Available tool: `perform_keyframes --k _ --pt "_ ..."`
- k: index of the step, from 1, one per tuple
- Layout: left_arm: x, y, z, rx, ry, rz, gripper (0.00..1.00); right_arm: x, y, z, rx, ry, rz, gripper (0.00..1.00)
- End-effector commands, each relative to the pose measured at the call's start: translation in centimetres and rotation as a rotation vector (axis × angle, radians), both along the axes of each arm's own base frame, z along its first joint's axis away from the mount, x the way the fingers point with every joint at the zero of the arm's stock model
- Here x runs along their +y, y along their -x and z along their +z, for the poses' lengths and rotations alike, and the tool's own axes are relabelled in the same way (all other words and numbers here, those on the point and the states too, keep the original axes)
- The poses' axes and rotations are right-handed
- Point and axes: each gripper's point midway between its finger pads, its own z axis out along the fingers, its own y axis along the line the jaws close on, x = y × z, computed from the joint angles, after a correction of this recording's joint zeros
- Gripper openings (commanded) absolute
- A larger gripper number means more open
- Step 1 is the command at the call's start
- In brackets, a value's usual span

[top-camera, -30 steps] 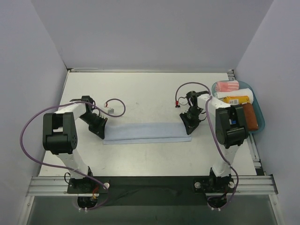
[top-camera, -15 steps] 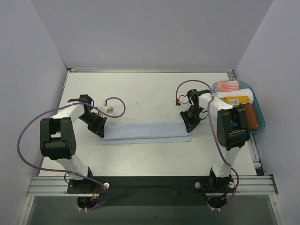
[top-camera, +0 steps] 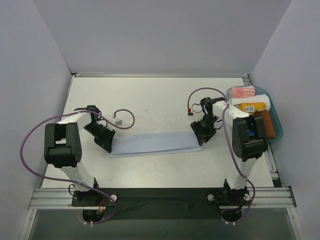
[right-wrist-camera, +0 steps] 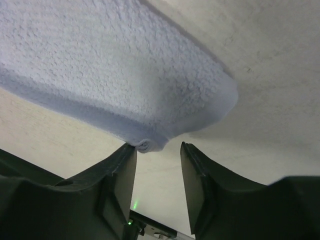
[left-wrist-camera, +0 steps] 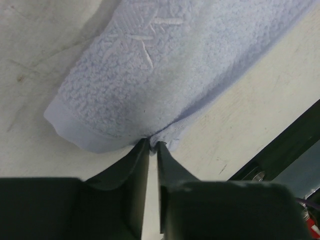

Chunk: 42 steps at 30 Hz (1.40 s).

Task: Roll the towels
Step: Fold the towel

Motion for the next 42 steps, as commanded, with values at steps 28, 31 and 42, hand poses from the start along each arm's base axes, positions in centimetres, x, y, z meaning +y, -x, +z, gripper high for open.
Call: perform_keyframes --k 28,31,42 --pt "-3.5 -6.7 2.0 -0.112 0.173 0.206 0.11 2.0 -3.7 -0.1 0.091 -0.094 -0.16 0.3" --pt "-2.0 -7.0 -0.7 -0.093 0.102 0.24 0.06 1.4 -3.8 -1.1 0.101 -0.064 -0.172 0.29" --pt "0.9 -7.4 -3.7 -0.058 -0.016 0.296 0.02 0.5 -5.3 -1.8 0.091 -0.021 -0.177 0.28"
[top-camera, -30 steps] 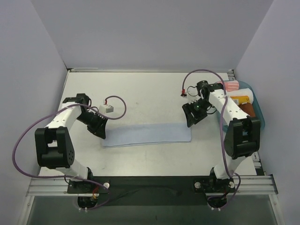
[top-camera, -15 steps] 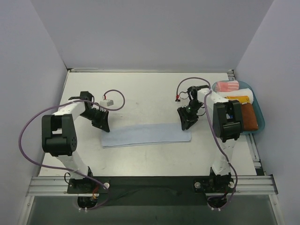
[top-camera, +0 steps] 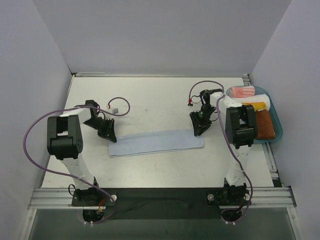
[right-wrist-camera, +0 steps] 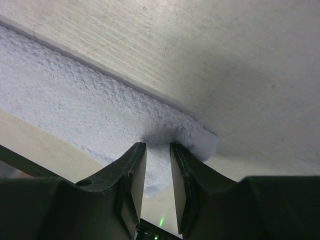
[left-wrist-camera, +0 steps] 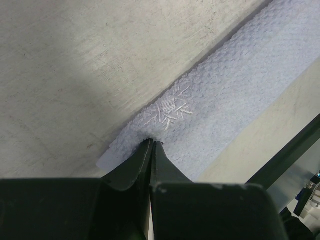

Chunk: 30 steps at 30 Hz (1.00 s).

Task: Roll the towels
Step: Fold the towel

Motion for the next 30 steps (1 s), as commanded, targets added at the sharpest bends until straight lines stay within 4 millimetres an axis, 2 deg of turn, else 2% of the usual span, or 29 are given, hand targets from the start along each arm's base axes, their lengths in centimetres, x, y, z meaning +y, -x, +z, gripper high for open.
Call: perform_keyframes --k 1,4,8,12,14,15,17,21,25,30 --pt "3.0 -1.5 -2.8 -0.047 -0.156 -0.015 0.02 -1.5 -0.5 -0.6 0.004 0.071 0.004 0.28" --pt "2.4 -1.5 -1.6 -0.061 -0.112 -0.045 0.04 -1.3 -0.8 0.0 -0.015 0.06 0.004 0.28" --pt "-1.2 -1.5 3.4 -0.138 0.1 -0.086 0.09 0.3 -1.5 3.1 -0.074 -0.029 0.003 0.27" --pt "-2.6 -1.6 6.5 -0.195 0.155 -0.087 0.09 1.1 -1.5 5.4 -0.108 -0.066 0.002 0.27" --pt "-2.7 -1.7 7.1 -0.203 0.159 -0.078 0.1 1.0 -1.3 6.0 -0.114 -0.07 -0.007 0.29" --pt "-2.7 -1.7 7.3 -0.201 0.155 -0.073 0.12 0.8 -1.1 6.1 -0.105 -0.069 -0.019 0.37" --pt "-2.7 -1.3 7.6 -0.194 0.152 -0.071 0.16 0.4 -0.6 6.4 -0.093 -0.068 -0.048 0.4" --pt "-2.6 -0.4 7.7 -0.205 0.137 -0.085 0.23 -1.1 1.1 5.8 -0.054 -0.039 -0.098 0.51" --pt "-2.6 0.6 7.6 -0.208 0.126 -0.098 0.32 -2.2 2.5 4.0 -0.002 0.014 -0.128 0.49" --pt "-2.7 1.0 7.5 -0.205 0.123 -0.104 0.36 -1.9 2.5 2.4 0.038 0.01 -0.162 0.46"
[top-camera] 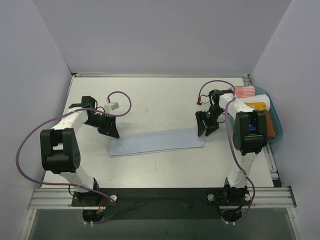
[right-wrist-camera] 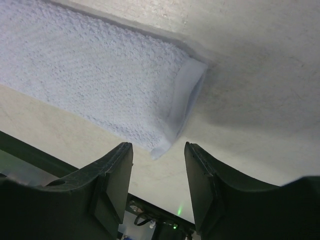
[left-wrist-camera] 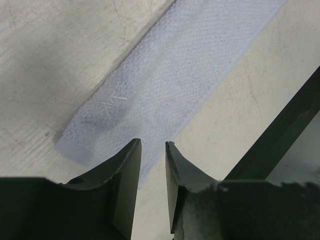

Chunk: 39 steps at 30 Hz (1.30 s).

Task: Roll the towels
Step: Fold the towel

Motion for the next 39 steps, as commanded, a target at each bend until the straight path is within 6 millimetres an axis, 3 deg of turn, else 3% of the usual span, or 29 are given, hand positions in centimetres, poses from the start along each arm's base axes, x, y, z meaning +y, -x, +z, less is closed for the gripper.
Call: perform_keyframes --k 1,6,8,9,11,14,15,18,19,22,25,29,34,39 --pt "-0.3 0.3 0.8 -0.035 0.01 -0.028 0.37 0.0 0.7 -1.1 0.064 0.016 -0.033 0.46" --pt "-1.2 -0.1 1.3 -0.055 0.025 -0.047 0.34 -0.2 -0.6 -0.9 0.004 0.014 -0.042 0.43" --pt "-1.8 -0.8 1.5 -0.061 0.052 -0.041 0.28 -0.3 -1.5 0.3 -0.048 0.009 -0.041 0.43" --pt "-3.3 -0.8 1.6 -0.045 0.072 -0.065 0.22 -0.4 -2.4 1.1 -0.084 0.009 -0.042 0.43" --pt "-4.5 -1.4 1.7 -0.039 0.107 -0.07 0.19 -0.2 -3.2 2.8 -0.146 -0.008 -0.032 0.43" --pt "-7.2 -2.2 2.1 -0.022 0.188 -0.091 0.16 2.0 -4.5 5.8 -0.24 -0.15 -0.005 0.45" --pt "-8.1 -2.2 2.1 0.007 0.22 -0.083 0.15 4.2 -4.2 6.9 -0.241 -0.265 0.022 0.44" --pt "-10.3 -2.8 1.7 0.024 0.251 -0.101 0.14 7.4 -4.1 7.8 -0.213 -0.388 0.042 0.36" --pt "-11.0 -3.3 1.9 0.011 0.261 -0.113 0.13 9.6 -3.6 7.8 -0.171 -0.452 0.067 0.34" --pt "-12.6 -3.6 0.7 0.052 0.27 -0.122 0.12 13.5 -2.2 6.6 -0.069 -0.522 0.116 0.32" --pt "-13.2 -3.9 -0.6 0.094 0.273 -0.112 0.11 16.1 -1.7 5.2 0.002 -0.545 0.141 0.31" --pt "-12.6 -4.0 -2.8 0.128 0.228 -0.092 0.1 17.4 -2.4 2.9 0.027 -0.515 0.142 0.3" --pt "-10.2 -3.6 -6.0 0.175 0.102 -0.04 0.05 15.7 -3.8 -0.1 0.061 -0.472 0.084 0.28" --pt "-7.7 -2.3 -8.3 0.234 0.005 -0.025 0.02 11.4 -4.3 -1.7 0.072 -0.423 0.002 0.28"
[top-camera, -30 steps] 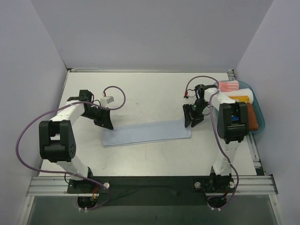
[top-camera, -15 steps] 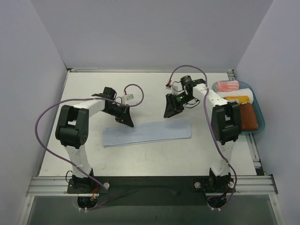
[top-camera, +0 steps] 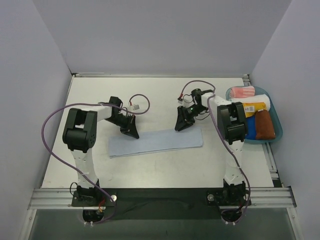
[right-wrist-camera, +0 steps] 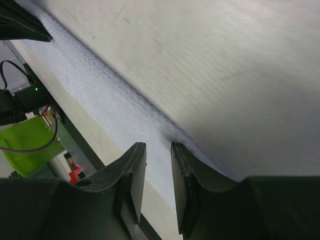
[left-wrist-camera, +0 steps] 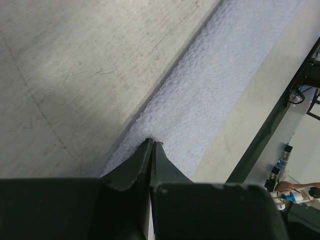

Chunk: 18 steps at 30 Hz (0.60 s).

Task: Roll the towels
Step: Fold the towel

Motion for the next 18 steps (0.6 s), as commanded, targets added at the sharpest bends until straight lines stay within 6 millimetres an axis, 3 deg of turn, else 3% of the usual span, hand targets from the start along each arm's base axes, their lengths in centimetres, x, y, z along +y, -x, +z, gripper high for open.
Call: perform_keyframes --k 1,10,18 --pt "2.6 0.4 -2.2 0.018 -0.103 0.004 0.02 -3.2 -0.5 0.0 0.003 0.037 -0.055 0.28" --pt "4.4 0.7 -2.3 0.033 -0.127 0.018 0.02 -9.7 -0.7 -1.6 -0.009 0.186 -0.072 0.25" --pt "4.6 0.4 -1.7 0.042 -0.12 0.04 0.02 -13.1 -2.3 0.4 -0.126 0.31 -0.049 0.25"
